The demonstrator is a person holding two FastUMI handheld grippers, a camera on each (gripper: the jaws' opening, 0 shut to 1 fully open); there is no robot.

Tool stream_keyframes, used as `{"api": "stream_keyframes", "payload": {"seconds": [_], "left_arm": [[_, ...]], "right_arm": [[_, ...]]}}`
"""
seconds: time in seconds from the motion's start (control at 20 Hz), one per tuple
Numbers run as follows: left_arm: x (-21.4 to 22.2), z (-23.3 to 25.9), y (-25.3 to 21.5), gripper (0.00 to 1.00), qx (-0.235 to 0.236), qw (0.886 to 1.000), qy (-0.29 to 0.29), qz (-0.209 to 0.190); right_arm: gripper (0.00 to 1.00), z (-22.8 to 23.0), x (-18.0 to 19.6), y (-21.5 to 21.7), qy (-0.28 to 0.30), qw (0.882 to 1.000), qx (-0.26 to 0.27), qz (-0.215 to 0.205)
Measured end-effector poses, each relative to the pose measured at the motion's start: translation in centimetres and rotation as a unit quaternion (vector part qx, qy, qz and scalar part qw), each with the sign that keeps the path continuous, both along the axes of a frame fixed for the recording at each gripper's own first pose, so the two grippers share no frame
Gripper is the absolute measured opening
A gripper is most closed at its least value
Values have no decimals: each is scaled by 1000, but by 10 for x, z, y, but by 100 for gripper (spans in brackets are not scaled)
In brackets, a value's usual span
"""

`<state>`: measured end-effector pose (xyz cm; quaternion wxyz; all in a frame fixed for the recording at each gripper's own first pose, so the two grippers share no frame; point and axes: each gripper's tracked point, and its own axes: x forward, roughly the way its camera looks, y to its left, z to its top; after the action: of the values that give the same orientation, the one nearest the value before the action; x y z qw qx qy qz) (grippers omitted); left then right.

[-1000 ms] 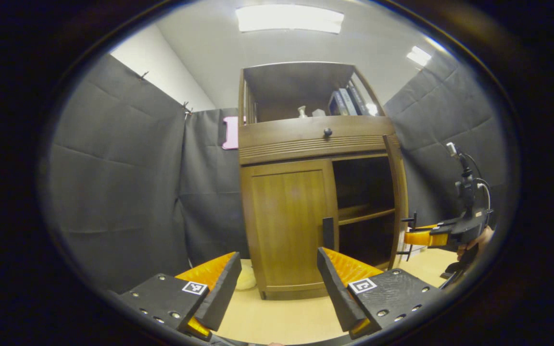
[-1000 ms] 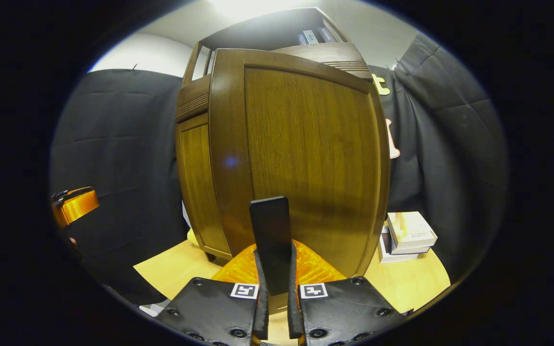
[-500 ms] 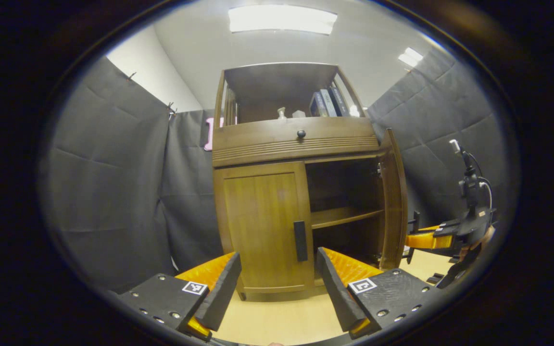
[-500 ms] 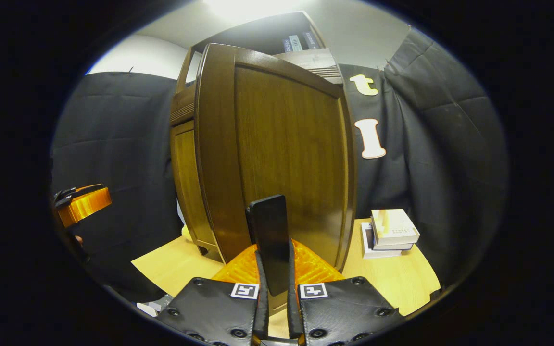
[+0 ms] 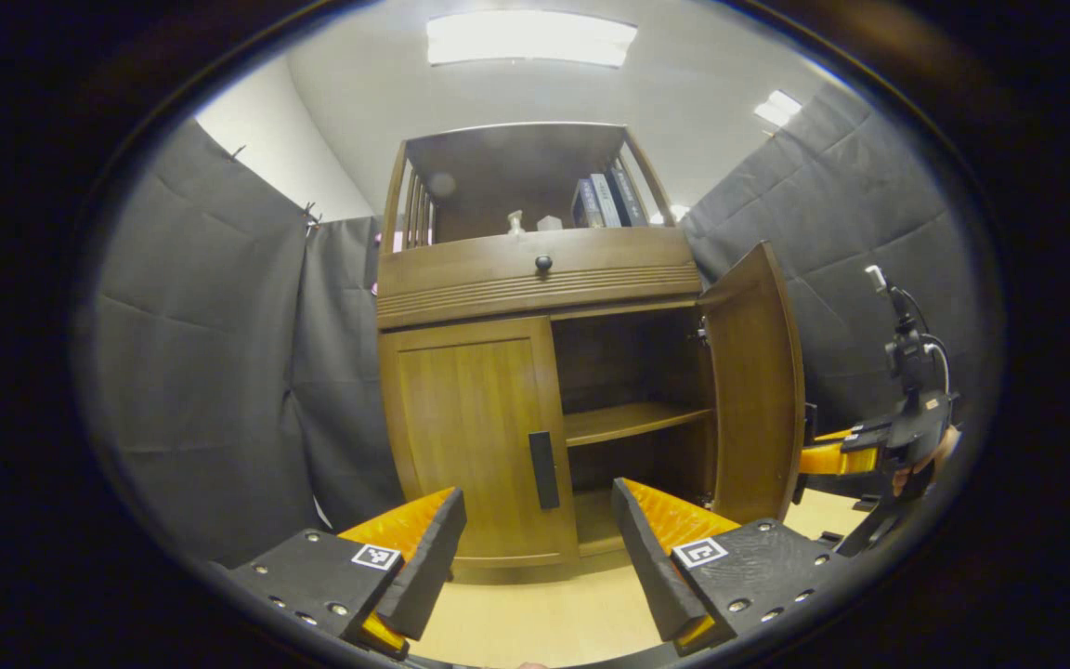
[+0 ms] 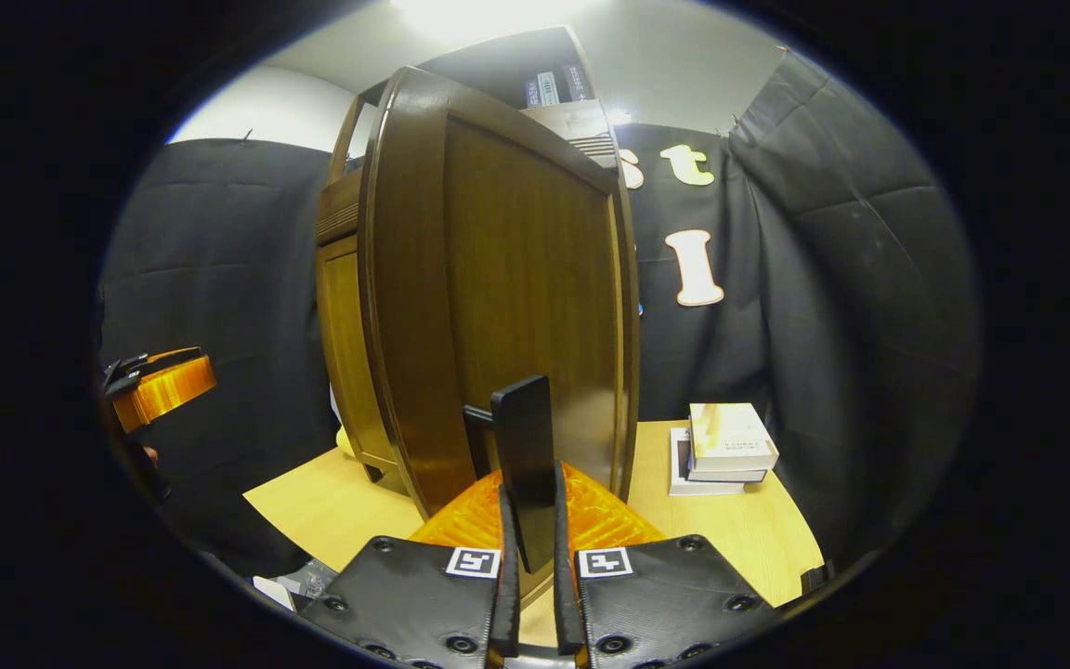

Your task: Open the right door of the double-door shoe cabinet with the right hand, and open the left door with the left hand.

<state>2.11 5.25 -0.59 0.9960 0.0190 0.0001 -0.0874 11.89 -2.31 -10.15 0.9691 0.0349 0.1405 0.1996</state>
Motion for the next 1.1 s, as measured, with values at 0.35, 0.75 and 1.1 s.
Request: {"api": "stream_keyframes", "payload": {"seconds": [0.35, 0.75, 1.1], "left_arm": [[-1, 0, 1, 92, 3, 1000, 2, 9], [0, -2, 2, 92, 9, 1000, 5, 14], [4, -3, -2, 92, -4, 1000, 10, -5]], "right_arm": [[13, -2, 8, -46, 3, 1000, -5, -25], [10, -9, 13, -86, 9, 999, -3, -52], [20, 11, -26, -108, -18, 995, -19, -97]]}}
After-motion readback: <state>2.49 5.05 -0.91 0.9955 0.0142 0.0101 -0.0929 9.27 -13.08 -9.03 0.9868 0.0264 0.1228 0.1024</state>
